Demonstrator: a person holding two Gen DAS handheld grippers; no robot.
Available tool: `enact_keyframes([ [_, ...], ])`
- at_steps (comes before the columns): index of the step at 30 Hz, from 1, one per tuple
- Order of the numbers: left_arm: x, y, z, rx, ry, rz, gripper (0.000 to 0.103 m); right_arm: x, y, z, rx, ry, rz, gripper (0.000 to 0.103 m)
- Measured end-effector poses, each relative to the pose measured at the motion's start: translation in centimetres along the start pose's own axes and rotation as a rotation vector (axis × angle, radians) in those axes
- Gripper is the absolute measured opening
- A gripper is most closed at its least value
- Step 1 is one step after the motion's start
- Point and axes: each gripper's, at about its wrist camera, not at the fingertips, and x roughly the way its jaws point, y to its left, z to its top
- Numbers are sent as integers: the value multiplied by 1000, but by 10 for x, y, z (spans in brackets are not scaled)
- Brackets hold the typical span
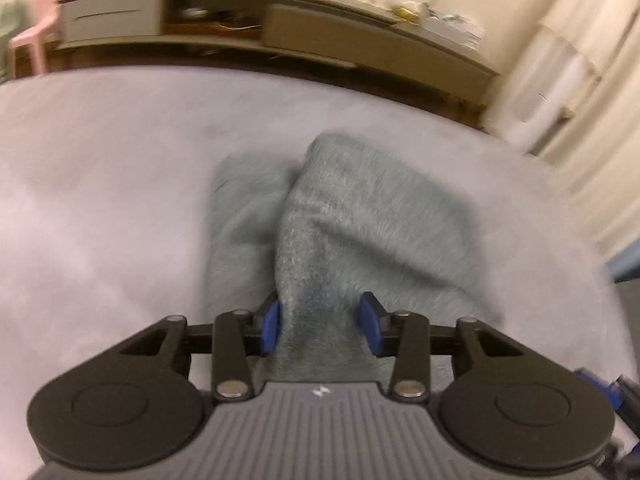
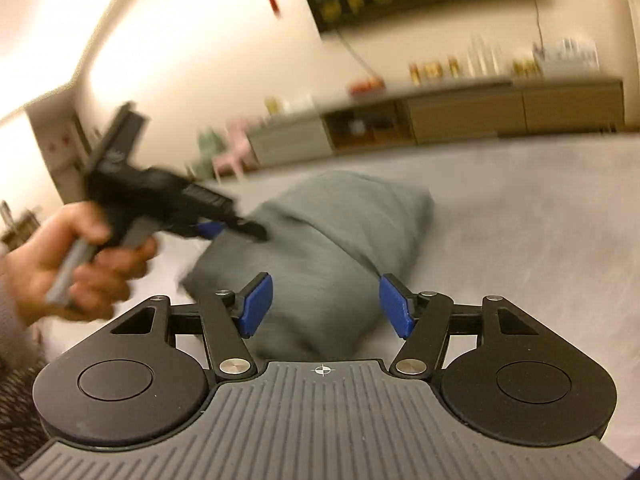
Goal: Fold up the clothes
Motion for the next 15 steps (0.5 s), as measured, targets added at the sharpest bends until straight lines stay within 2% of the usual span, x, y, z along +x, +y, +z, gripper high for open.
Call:
enact_keyframes([
  [2,-3,13,-13,-60,-37,-62,63,19,2,-2,16,53,-30,60],
  [5,0,9,-15,-58,-51,-95,62,35,9,-1,-4,70,-38,60],
  [8,-3,2,-17,-9,-66,-66,24,39,24,-13,-72,97,-72,54],
  [9,-12,4,-19,-23,-88,-94,14,42,25,-13,-86,114,-107,47],
  [10,-25,8,-23,-39,-118,-129,11,44,25,-13,-98,130,-143,46],
  [11,-38,12,-26,-55,-148,-164,11,45,21,-12,-95,131,-185,46],
  [12,-40,14,-32,-52,-144,-155,11,46,17,-10,-85,130,-212,46],
  [13,-34,16,-40,-34,-114,-113,11,48,13,-8,-73,131,-233,46],
  [14,-28,17,-47,-16,-84,-70,14,49,8,-6,-36,138,-209,46],
  [15,-26,22,-51,-20,-76,-60,21,50,3,-3,1,145,-185,50],
])
